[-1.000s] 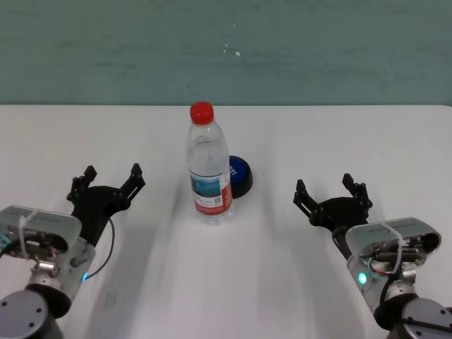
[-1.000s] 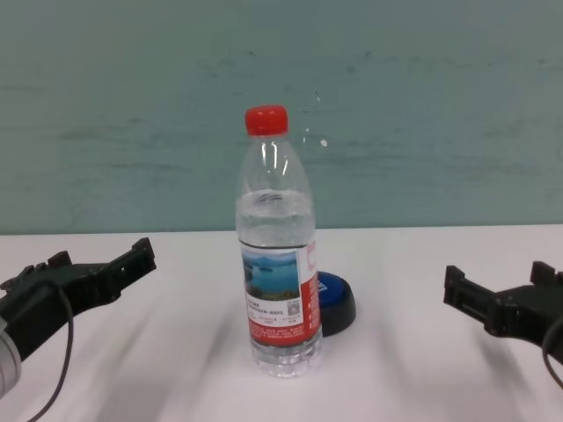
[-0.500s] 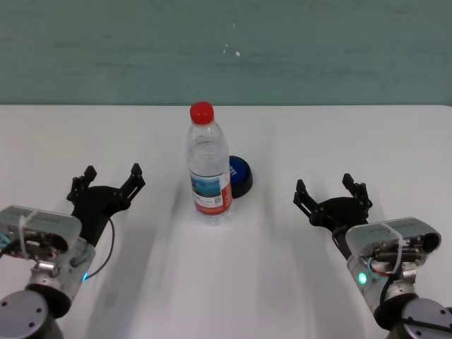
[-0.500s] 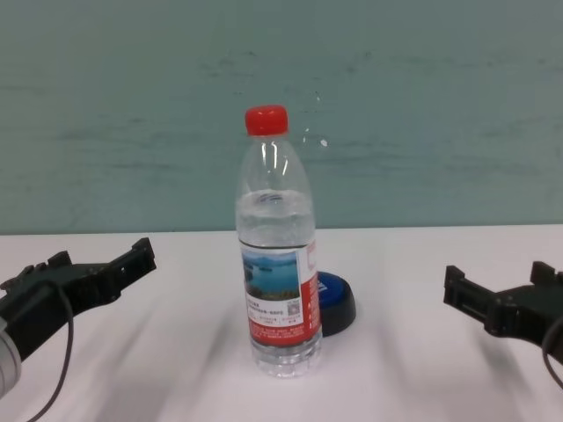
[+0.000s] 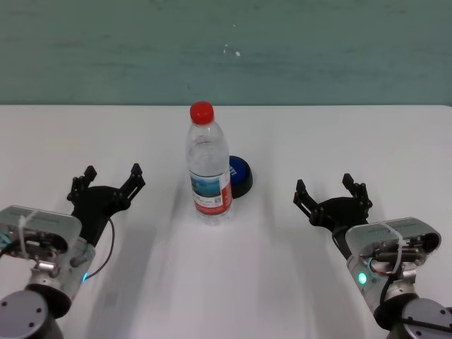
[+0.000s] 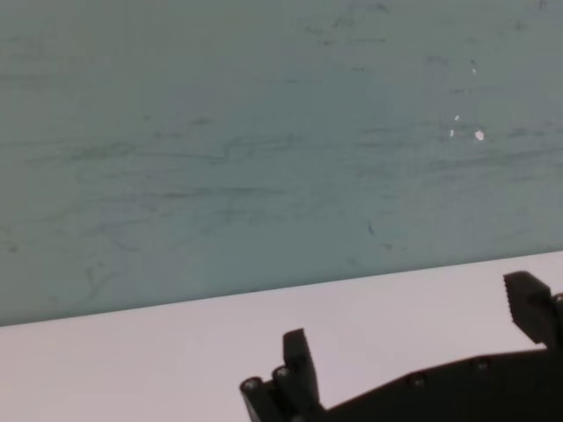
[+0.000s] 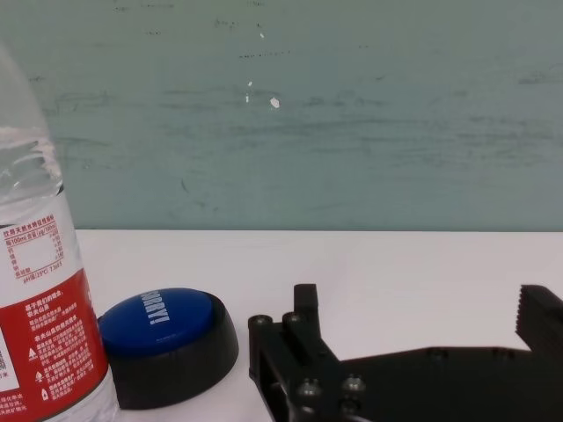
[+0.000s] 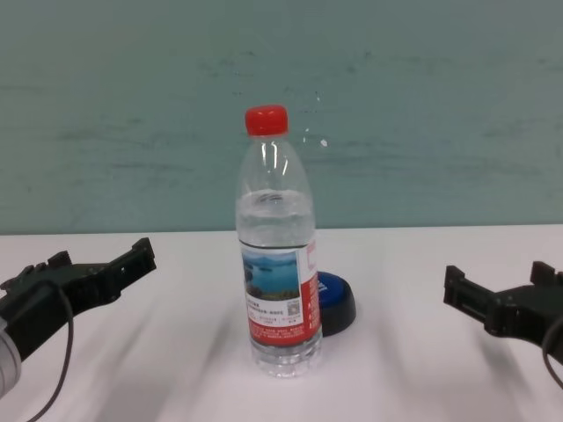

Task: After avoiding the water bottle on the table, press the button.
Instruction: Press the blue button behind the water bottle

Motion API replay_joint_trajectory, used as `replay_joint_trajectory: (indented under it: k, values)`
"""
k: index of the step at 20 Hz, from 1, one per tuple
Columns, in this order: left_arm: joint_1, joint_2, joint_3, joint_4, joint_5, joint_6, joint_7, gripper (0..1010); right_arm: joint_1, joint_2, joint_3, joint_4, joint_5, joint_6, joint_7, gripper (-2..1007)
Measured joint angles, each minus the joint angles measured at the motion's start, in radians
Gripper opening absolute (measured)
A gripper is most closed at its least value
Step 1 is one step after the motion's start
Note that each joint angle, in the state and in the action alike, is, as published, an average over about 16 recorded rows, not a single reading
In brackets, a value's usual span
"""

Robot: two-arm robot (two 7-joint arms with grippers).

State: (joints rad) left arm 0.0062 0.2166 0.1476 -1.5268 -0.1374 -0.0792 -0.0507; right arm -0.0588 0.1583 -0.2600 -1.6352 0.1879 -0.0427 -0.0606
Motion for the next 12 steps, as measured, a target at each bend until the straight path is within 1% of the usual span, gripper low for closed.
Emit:
replay_joint_trajectory:
  k: [7, 12]
  values:
    - [0.001, 0.0, -0.001, -0.001, 0.0, -0.001, -0.001, 1010, 0.0, 0.0, 0.0, 0.0, 0.0, 0.0, 0.0, 1004]
    - [0.009, 0.001, -0.008, -0.012, -0.001, -0.001, -0.013, 1010, 0.0, 0.0, 0.0, 0.0, 0.0, 0.0, 0.0, 1004]
